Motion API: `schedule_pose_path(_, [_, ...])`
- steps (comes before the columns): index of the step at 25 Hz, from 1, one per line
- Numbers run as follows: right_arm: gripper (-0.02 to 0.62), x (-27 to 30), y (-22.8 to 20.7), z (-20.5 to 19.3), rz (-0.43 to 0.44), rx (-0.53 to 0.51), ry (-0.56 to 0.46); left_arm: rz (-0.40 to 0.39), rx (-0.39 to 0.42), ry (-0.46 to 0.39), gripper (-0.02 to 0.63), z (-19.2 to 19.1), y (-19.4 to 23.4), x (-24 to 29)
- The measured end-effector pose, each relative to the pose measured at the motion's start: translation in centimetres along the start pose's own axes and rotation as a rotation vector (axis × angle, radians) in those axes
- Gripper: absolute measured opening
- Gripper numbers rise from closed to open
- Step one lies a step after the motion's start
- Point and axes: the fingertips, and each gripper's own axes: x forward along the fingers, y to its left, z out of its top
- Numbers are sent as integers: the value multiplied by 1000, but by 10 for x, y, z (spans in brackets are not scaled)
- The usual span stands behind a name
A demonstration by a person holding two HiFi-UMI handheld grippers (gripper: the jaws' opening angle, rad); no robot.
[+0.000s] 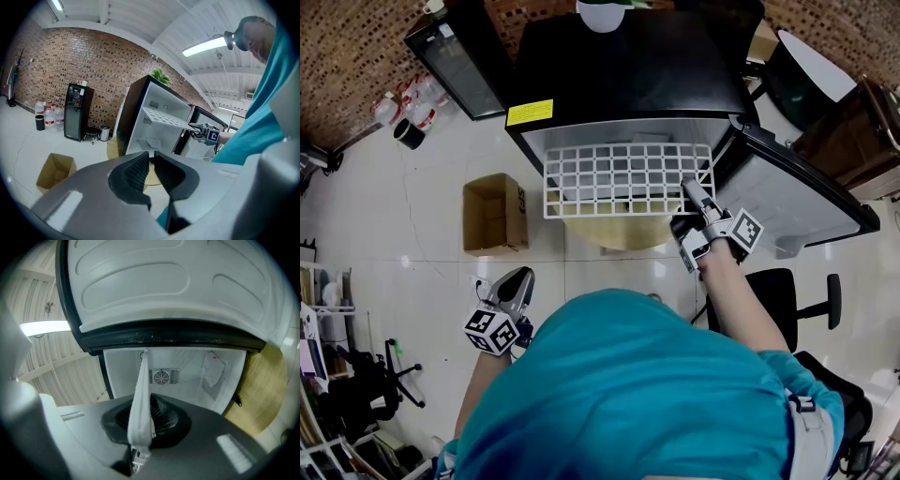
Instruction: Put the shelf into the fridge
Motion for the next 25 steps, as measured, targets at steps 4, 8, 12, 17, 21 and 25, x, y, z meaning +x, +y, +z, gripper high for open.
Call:
schedule_pose_path(4, [29, 0, -1, 0, 2, 5, 0, -3, -4, 3, 35, -3, -3, 0])
schedule_pose_path(8, [29, 1, -2, 2, -11, 4, 1, -7, -2, 4, 35, -4, -5, 0])
schedule_pose_path(12, [29, 4, 2, 2, -16, 5, 0, -4, -4, 1, 35, -3, -6, -3])
schedule_pose_path(17, [29, 5, 2, 5, -18, 3, 1, -2, -2, 0, 35, -4, -8, -5])
schedule_pose_path(21, [29, 7, 2, 7, -26, 9, -14, 3, -3, -3, 35, -5, -9, -9])
schedule_pose_path(25, [29, 10, 0, 9, -26, 13, -45, 6, -4, -4, 35, -6, -9, -13])
